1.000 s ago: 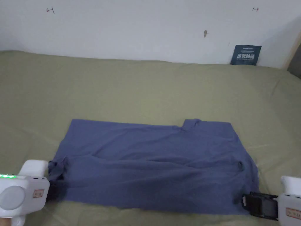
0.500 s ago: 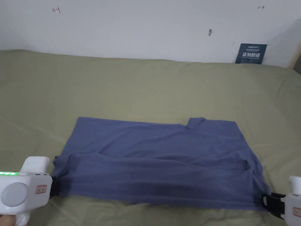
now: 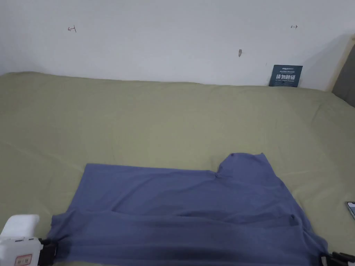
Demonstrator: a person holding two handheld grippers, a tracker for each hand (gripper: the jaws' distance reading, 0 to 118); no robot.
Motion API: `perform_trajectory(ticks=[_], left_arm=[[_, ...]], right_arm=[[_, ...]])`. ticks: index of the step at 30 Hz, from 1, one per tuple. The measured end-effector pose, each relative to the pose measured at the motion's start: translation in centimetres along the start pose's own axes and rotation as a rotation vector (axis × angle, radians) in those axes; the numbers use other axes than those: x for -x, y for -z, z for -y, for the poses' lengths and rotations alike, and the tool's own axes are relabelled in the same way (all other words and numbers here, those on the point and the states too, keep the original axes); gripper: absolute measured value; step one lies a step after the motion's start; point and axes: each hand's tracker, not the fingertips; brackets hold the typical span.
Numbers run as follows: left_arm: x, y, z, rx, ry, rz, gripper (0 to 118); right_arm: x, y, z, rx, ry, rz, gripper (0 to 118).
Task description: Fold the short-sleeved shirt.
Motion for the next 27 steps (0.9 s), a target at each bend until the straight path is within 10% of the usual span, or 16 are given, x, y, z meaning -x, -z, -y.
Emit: perform_trajectory(ticks=[10,12,13,15,20,21,23,24,27], left_arm=[[0.8,-1.5,1.5,0.011,-0.007,0.025,13],[1.0,-1.6,0.9,-0.002,-0.016,0.015,65],[0.9,-1.7,0.4,-0.018,-0.018,0.007,106],[0.9,-2.2,-0.8,-0.059,-0.02,-0.001,112],[-0.4,-1.2,-6.2,-0.106,0.018,-0.001,110],[-1.0,-0.2,-7.2,-0.096,0.031,0.011,99],[-1.6,1.7,-9.5,-0.078,0.041,0.025,9],[-1.8,2.6,-10.5,-0.073,0.033,0.033,0],[-2.4,5.9,-13.9,-0.063,0.038,0.018,0]], right_arm=[[0.6,-1.3,1.6,0.024,-0.015,0.004,5],[0.7,-1.1,0.8,0.007,-0.034,0.035,54],[0.6,-1.0,0.3,0.008,-0.036,0.028,104],[1.1,-1.5,-1.2,-0.045,-0.038,0.027,117],[2.0,0.6,-5.1,-0.073,-0.036,0.027,105],[2.2,1.2,-5.9,-0.075,-0.036,0.024,98],[2.7,2.8,-6.5,-0.101,-0.039,0.031,33],[2.9,3.5,-7.0,-0.086,-0.055,0.028,0],[3.5,5.5,-9.1,-0.051,-0.085,0.03,0]])
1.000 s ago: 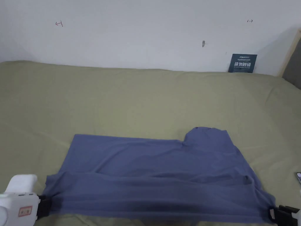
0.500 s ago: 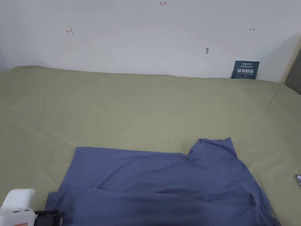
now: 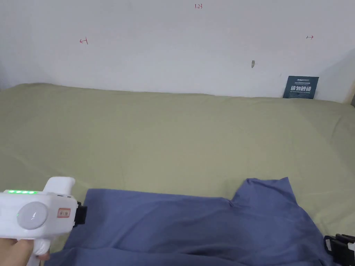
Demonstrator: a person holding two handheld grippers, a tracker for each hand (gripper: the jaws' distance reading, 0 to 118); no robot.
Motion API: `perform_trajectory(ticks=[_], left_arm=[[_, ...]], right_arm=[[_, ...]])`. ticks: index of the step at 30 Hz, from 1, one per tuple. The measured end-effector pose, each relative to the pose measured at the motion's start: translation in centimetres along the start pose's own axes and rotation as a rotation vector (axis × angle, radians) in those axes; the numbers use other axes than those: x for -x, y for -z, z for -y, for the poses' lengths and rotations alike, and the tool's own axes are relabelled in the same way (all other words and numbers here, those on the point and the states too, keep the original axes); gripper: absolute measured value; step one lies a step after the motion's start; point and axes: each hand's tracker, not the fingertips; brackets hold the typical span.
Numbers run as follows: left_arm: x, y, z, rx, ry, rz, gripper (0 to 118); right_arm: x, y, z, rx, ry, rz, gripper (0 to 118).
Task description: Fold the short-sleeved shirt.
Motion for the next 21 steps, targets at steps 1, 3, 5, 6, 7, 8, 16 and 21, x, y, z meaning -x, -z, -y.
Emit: perform_trajectory(ticks=[1,3,5,6,7,8,16,21], left_arm=[[0.1,1.3,-1.1,-0.006,0.004,-0.034,0],[0.4,4.3,-2.9,0.011,0.003,-0.054,13],[0.8,7.3,-4.1,0.053,-0.02,-0.103,79],[0.8,8.6,-4.5,0.048,-0.013,-0.116,98],[0.9,9.9,-4.8,0.071,-0.024,-0.147,103],[1.1,11.0,-5.0,0.087,-0.026,-0.157,103],[0.7,11.4,-5.1,0.1,-0.035,-0.118,66],[0.4,11.1,-4.7,0.1,-0.007,-0.1,3]], right_arm=[[0.1,0.8,-0.7,0.004,-0.007,0.001,0],[-0.1,2.4,-1.5,0.013,-0.006,0.003,0],[-0.6,3.8,-1.8,0.015,0.008,0.003,0],[-0.8,4.5,-2.0,0.022,0.008,0.006,0],[-0.9,5.2,-2.2,0.026,0.011,0.01,0],[-1.1,5.5,-2.1,0.026,0.01,0.014,0],[-1.7,8.0,-2.8,0.06,0.0,0.038,0],[-2.0,9.7,-5.4,0.053,-0.011,0.059,0]])
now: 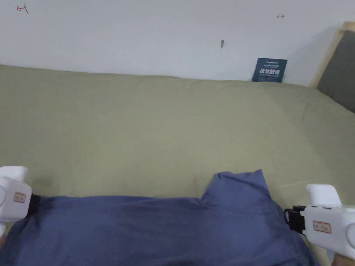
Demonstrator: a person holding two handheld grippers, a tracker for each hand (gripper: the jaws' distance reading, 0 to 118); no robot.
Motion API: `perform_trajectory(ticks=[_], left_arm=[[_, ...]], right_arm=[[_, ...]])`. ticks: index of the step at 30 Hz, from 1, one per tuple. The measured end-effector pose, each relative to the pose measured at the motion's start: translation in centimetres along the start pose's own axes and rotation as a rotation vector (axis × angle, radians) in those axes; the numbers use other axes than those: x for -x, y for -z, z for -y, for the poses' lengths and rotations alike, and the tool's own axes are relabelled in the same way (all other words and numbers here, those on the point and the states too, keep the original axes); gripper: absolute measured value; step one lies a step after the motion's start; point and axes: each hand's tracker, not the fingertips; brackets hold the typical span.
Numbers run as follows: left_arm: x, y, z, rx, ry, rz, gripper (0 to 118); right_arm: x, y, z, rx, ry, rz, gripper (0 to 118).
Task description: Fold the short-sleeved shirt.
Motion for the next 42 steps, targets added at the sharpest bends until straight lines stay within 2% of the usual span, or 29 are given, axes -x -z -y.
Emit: perform_trajectory(ticks=[3,4,5,6,7,9,12,13,14,15,16,17,18,21,24,29,36,42], left_arm=[[0.1,0.4,0.1,0.002,0.004,-0.005,3],[0.1,0.4,0.1,0.001,-0.002,-0.006,3],[0.1,0.5,0.0,0.0,-0.005,-0.005,3],[0.1,0.5,0.0,0.001,-0.004,-0.004,3],[0.1,0.5,0.1,0.001,-0.001,-0.004,3],[0.1,0.6,0.1,0.0,0.001,-0.004,3],[0.6,0.7,0.1,0.002,-0.012,0.005,3],[0.5,0.6,0.1,0.003,-0.012,0.006,3],[0.5,0.6,0.1,0.003,-0.012,0.007,3],[0.6,0.4,0.2,0.003,-0.011,0.007,3],[0.6,0.1,0.3,0.003,-0.005,0.006,3],[0.4,-0.2,0.4,0.002,0.001,0.006,3],[0.4,-0.7,0.5,-0.001,0.01,0.007,3],[0.8,-2.9,0.9,-0.039,0.02,0.006,3],[1.5,-6.1,1.4,-0.079,0.008,0.021,3],[2.9,-11.8,3.9,-0.144,0.004,0.049,3],[4.4,-17.6,11.0,-0.19,0.005,0.084,3],[5.5,-19.2,17.7,-0.207,0.012,0.099,3]], right_arm=[[-0.4,1.9,-2.1,0.02,0.008,-0.002,0],[-0.4,3.3,-2.7,0.091,0.001,-0.003,6],[-0.4,4.5,-3.0,0.146,-0.001,-0.011,36],[-0.9,5.7,-2.8,0.134,0.01,-0.036,83],[-0.9,6.4,-3.8,0.124,0.028,0.016,117],[-1.2,8.2,-4.4,0.171,0.02,0.043,105],[-0.7,9.1,-4.0,0.229,-0.041,0.069,104],[-0.8,9.4,-3.6,0.259,-0.052,0.085,98],[-1.0,9.1,-3.4,0.239,-0.042,0.058,88],[-0.8,8.2,-3.4,0.207,-0.039,0.049,71],[-0.9,7.7,-3.5,0.201,-0.029,0.028,63],[-0.9,7.2,-3.6,0.18,-0.019,-0.003,46],[-0.8,6.2,-3.6,0.148,-0.024,0.007,4],[0.3,3.1,-3.7,0.101,-0.065,-0.001,1],[-0.1,-0.5,-3.8,0.042,-0.022,-0.039,1],[-0.7,-7.4,-1.9,-0.032,0.004,-0.071,1],[-1.3,-14.7,4.0,-0.088,-0.004,-0.112,1],[-1.3,-18.2,10.9,-0.088,-0.018,-0.117,1]])
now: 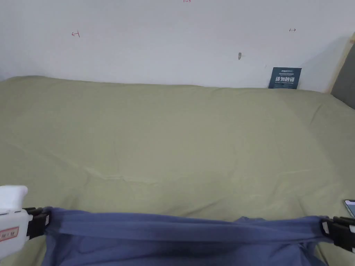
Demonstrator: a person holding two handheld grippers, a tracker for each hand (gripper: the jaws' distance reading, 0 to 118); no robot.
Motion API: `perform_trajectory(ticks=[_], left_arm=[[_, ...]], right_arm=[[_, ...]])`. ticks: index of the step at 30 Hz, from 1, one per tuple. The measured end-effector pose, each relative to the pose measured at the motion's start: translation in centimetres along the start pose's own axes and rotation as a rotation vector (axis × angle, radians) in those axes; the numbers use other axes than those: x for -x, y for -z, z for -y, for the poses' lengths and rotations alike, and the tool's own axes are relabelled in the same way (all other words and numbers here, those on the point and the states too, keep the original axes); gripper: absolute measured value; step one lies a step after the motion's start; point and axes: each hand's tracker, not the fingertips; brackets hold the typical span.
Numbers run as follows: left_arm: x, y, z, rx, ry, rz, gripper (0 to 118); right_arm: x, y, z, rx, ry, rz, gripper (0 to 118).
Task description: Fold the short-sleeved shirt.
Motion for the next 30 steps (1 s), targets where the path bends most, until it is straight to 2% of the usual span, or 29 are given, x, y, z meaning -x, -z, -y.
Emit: perform_trajectory(ticks=[4,8,9,10,11,12,13,14,16,19,21,22,23,24,25,30], left_arm=[[0.2,-0.4,3.2,0.02,-0.01,0.011,3],[0.1,0.3,5.1,0.038,-0.004,0.015,3],[0.1,0.4,5.4,0.04,0.005,0.021,9],[0.1,0.6,5.5,0.051,0.001,0.016,41],[-0.2,0.6,5.7,0.058,0.001,0.003,81],[-0.2,0.2,5.8,0.041,0.001,0.001,109],[-0.2,-0.1,5.7,0.03,-0.006,-0.004,113],[-0.3,-0.4,5.5,0.021,-0.023,-0.007,113],[-0.6,-1.0,5.2,0.009,-0.041,-0.019,113],[-1.7,-2.2,5.0,-0.033,-0.036,-0.05,112],[-2.0,-2.8,4.9,-0.049,-0.035,-0.051,111],[-2.1,-3.0,4.7,-0.048,-0.037,-0.051,98],[-2.1,-3.0,4.9,-0.06,-0.043,-0.061,74],[-2.0,-3.2,4.6,-0.065,-0.045,-0.052,35],[-1.8,-3.2,4.3,-0.047,-0.048,-0.035,0],[0.4,-2.6,2.9,-0.003,-0.106,0.013,0]], right_arm=[[0.0,-0.4,3.6,0.041,0.002,0.007,1],[-1.1,0.9,5.3,0.059,0.04,0.001,1],[-1.0,1.0,5.5,0.057,0.047,-0.009,1],[-1.0,1.1,5.5,0.056,0.049,-0.011,3],[-0.9,1.2,5.5,0.055,0.052,0.003,19],[-0.8,1.4,5.4,0.066,0.058,0.015,52],[-0.4,1.2,5.4,0.071,0.063,0.002,100],[-0.2,0.9,5.4,0.048,0.062,-0.024,115],[0.7,1.0,5.1,0.039,0.047,0.006,116],[2.2,0.5,4.9,0.043,0.042,-0.006,114],[3.5,-0.3,5.0,-0.015,0.038,0.017,110],[4.5,-0.4,5.0,-0.043,0.014,0.061,90],[5.2,-0.7,5.0,-0.113,0.01,0.082,56],[5.7,-1.0,4.9,-0.105,0.011,0.065,9],[6.4,-1.5,4.9,-0.122,0.017,0.067,0],[9.2,-3.2,4.3,-0.247,0.009,0.124,0]])
